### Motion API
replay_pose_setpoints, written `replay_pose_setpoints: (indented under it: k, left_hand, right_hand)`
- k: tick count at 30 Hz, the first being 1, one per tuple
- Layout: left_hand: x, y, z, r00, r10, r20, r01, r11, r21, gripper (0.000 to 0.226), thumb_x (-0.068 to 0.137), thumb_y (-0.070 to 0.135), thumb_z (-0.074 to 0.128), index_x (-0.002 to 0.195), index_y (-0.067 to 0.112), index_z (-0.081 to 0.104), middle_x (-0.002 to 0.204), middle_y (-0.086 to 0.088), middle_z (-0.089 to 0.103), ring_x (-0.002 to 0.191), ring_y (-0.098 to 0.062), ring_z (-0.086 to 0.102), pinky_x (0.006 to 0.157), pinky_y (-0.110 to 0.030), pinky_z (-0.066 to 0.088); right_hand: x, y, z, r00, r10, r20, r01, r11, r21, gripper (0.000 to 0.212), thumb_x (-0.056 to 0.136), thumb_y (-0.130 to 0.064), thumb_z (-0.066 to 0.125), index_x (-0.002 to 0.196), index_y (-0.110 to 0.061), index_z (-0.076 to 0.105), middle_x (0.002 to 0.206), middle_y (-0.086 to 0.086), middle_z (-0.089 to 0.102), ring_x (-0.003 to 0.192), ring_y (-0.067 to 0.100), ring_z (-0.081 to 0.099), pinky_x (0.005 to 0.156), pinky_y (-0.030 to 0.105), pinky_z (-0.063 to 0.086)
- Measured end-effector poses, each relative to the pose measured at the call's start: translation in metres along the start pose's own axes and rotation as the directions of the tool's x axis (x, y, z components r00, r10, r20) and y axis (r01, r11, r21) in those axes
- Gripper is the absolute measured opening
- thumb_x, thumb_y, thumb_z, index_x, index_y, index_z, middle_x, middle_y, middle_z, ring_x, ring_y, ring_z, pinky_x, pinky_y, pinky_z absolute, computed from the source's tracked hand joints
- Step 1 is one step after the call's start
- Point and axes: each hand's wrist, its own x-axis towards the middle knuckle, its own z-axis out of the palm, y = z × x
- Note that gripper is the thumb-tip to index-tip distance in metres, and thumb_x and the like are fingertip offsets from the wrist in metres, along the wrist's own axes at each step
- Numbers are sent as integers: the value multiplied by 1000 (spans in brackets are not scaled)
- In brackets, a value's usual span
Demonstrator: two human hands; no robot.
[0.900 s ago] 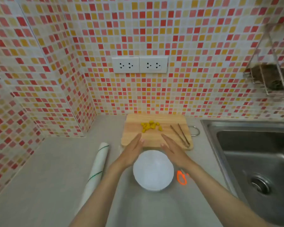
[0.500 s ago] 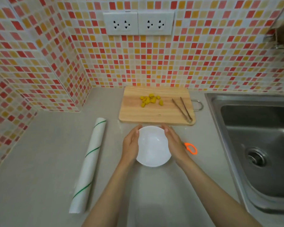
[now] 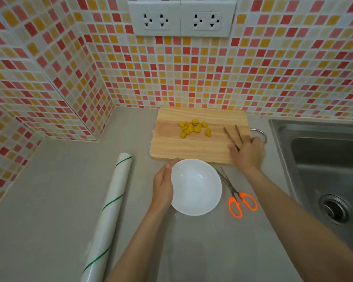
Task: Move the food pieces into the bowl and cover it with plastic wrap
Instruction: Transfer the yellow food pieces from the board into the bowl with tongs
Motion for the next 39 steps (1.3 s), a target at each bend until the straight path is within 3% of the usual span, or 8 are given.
replay_pose_setpoints:
  k: [3, 8, 17, 21, 26, 31, 35, 39]
  left_hand:
    - [11, -1, 0, 998, -55, -16, 54, 998, -9, 38, 101, 29, 34, 103, 23, 72, 109, 6, 71, 104, -13, 65, 88, -27, 51]
    - [21, 2, 1, 998, -64, -19, 64, 998, 6, 45, 101, 36, 29, 94, 30, 73, 91, 18, 74, 88, -1, 68, 68, -14, 53]
    - [22, 2, 3, 999, -52, -3, 52, 999, -17, 46, 102, 35, 24, 104, 22, 68, 101, 15, 68, 92, 5, 63, 70, -7, 51]
    - [21, 4, 4, 999, -50, -1, 49, 999, -16, 45, 102, 35, 24, 105, 23, 67, 103, 11, 68, 96, -3, 63, 74, -12, 51]
    - [20, 6, 5, 999, -51, -4, 51, 999, -7, 44, 102, 35, 24, 103, 23, 67, 103, 7, 68, 96, -6, 63, 77, -13, 50]
    - [17, 6, 5, 998, -57, 1, 57, 998, 2, 45, 102, 37, 24, 103, 25, 67, 104, 7, 68, 94, 0, 63, 71, -9, 50]
    - [17, 7, 5, 998, -61, -7, 61, 998, -10, 46, 102, 36, 23, 105, 23, 67, 106, 8, 67, 95, 2, 61, 70, -5, 49]
    - [17, 5, 6, 997, -75, -17, 75, 997, -25, 46, 102, 35, 23, 106, 21, 67, 103, 6, 68, 86, 6, 64, 65, -6, 48]
  right_hand:
    - [13, -3, 4, 997, -77, 3, 75, 988, 137, 36, 88, -22, 59, 116, 1, 60, 115, 24, 51, 107, 39, 50, 91, 40, 37]
    - [19, -9, 6, 919, -378, 108, 337, 900, 277, 42, 86, -14, 62, 127, -9, 56, 108, 19, 54, 99, 31, 55, 81, 26, 38]
    - [10, -25, -10, 915, -378, 140, 337, 908, 248, 33, 87, -13, 61, 120, -13, 64, 103, 16, 59, 94, 32, 58, 77, 35, 44]
    - [-38, -17, -46, 798, -595, 97, 510, 751, 418, 32, 84, -8, 65, 115, -16, 67, 89, 7, 58, 82, 26, 60, 76, 32, 46]
    - [-77, -8, -60, 612, -693, 381, 718, 689, 101, 39, 85, -23, 64, 122, -33, 60, 105, -2, 57, 100, 17, 56, 82, 32, 31]
    - [-44, -20, -64, 735, -640, 224, 549, 755, 358, 45, 82, -14, 68, 125, -23, 59, 93, 0, 49, 79, 15, 48, 77, 30, 42]
    - [7, -33, -35, 849, -504, 158, 463, 854, 238, 45, 84, -17, 67, 128, -17, 58, 100, 9, 52, 94, 24, 55, 82, 34, 46]
    - [36, -46, 3, 845, -459, 276, 445, 888, 115, 44, 86, -20, 63, 130, -20, 56, 109, 15, 53, 103, 33, 54, 87, 41, 47]
